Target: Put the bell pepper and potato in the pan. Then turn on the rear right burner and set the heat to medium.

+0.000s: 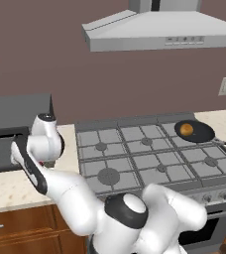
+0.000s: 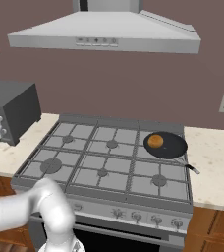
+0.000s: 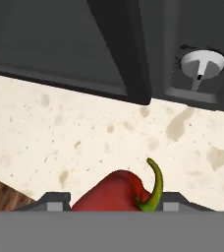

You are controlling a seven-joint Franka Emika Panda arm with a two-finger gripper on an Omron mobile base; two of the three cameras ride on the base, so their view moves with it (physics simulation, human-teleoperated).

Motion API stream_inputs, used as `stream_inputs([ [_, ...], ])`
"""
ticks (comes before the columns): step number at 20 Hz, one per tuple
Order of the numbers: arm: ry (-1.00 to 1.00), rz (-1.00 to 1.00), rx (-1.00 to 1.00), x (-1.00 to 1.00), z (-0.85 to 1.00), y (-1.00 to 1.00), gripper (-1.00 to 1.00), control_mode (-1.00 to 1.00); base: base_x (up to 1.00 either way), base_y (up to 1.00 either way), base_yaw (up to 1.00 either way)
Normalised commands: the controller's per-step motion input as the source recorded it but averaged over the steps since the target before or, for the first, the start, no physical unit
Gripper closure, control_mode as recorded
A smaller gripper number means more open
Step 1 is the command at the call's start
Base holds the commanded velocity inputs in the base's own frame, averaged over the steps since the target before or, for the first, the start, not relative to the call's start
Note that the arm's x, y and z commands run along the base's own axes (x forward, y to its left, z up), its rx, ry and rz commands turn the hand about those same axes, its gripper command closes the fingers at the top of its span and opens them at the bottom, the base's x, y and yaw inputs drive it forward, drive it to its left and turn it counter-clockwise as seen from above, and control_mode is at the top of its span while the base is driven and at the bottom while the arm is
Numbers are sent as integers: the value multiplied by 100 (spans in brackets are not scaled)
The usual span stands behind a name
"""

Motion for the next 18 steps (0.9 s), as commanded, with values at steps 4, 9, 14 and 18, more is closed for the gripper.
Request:
stream_inputs([
  [4,0,0,1,0,68,-80,100,-100,0,0,0],
  [9,0,0,0,1,47,-88,100,-100,0,0,0],
  [14,0,0,0,34,47,-82,100,-100,0,0,0],
  [18,1,0,0,31,55,-67,100,-100,0,0,0],
])
